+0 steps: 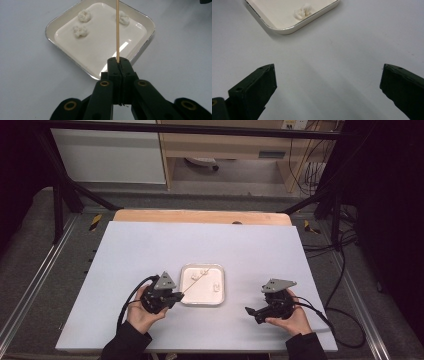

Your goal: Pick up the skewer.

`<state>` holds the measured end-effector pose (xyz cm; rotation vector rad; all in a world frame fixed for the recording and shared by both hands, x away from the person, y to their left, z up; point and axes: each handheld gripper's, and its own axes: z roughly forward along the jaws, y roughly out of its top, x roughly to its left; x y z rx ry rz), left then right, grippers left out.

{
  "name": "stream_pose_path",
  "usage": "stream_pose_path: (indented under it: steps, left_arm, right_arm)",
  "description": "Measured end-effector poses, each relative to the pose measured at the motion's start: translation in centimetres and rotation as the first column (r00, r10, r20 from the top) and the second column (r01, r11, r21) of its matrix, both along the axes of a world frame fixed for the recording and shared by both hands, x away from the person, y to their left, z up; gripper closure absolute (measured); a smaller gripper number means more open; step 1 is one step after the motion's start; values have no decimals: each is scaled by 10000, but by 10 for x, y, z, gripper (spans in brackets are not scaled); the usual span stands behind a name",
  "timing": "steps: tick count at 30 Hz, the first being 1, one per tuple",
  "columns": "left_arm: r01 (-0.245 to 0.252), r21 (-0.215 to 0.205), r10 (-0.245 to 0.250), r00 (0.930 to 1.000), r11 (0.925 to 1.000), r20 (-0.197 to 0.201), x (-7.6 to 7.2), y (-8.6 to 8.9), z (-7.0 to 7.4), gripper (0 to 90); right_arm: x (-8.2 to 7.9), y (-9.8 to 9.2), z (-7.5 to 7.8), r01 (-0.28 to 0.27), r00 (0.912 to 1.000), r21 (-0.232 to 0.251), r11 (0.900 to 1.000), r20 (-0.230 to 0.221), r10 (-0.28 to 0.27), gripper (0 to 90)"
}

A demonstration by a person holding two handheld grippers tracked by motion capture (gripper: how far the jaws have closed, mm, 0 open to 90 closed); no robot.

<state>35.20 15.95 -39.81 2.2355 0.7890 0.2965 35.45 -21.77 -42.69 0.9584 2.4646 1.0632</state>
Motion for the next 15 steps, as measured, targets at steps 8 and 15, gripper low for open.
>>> stream_pose_path:
  steps: [8, 15]
  left_arm:
    - [-607, -701, 620, 9979, 9957, 163, -5, 28, -7, 888]
    - [-942, -961, 977, 9947, 9909, 322, -8, 41, -9, 888]
  right_arm:
    - [3, 5, 4, 431, 9990, 591, 9973, -125, -424, 8]
    - [10, 21, 10, 431, 9991, 609, 9972, -42, -429, 7]
